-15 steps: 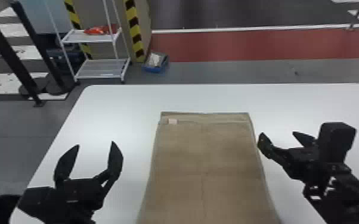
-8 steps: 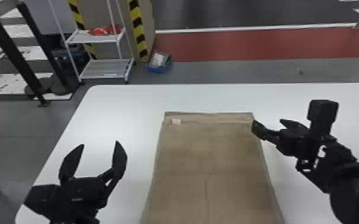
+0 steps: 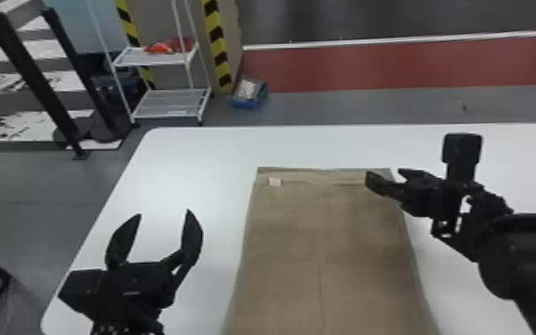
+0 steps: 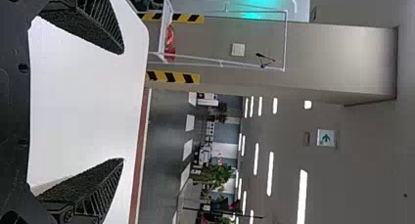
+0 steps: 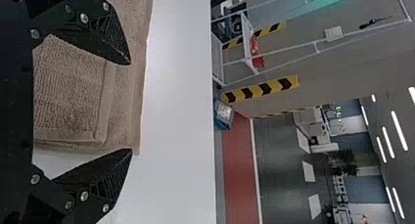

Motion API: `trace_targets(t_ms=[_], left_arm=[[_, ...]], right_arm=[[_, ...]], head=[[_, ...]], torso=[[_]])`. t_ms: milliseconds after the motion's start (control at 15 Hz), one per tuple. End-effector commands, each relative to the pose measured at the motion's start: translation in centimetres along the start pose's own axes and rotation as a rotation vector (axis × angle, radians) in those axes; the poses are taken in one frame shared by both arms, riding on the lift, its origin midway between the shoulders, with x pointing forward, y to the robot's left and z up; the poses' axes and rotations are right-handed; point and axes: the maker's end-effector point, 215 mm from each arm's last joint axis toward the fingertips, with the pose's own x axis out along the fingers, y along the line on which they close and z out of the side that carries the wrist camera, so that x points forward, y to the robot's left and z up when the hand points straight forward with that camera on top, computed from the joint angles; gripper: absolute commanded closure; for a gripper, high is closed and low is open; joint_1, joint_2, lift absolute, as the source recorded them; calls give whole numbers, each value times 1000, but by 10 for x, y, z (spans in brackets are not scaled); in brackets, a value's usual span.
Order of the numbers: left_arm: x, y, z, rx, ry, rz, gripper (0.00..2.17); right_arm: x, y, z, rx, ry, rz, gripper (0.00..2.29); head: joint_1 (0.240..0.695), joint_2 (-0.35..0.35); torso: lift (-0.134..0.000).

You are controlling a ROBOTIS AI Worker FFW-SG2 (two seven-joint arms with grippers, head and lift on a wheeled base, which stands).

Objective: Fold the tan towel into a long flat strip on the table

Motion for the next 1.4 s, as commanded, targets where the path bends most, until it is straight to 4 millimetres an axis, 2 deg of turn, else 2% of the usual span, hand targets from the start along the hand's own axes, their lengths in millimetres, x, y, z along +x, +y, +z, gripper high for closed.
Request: trace_targets(t_ms=[0,733,1000,1067,1333], left_arm=[[2,1,-3,-1,6,-1,93],[10,-3,-6,-8,7,-8,93],[10,-3,-6,-8,7,-8,93],[10,-3,-6,-8,7,-8,93],[10,-3,-6,-7,7,-10,93]], right_arm=[[4,4,-12,-3,33,6,340],[6,-3,-29,5,79,-10,410],[6,-3,-28,10,79,-9,502],[6,-3,-30,12,80,-8,583],[5,-1,-27,16,73,-4,586]], head=[[695,156],[695,157],[695,155],[695,155],[695,156]], torso=[[-123],[-123],[-123],[-123],[-123]])
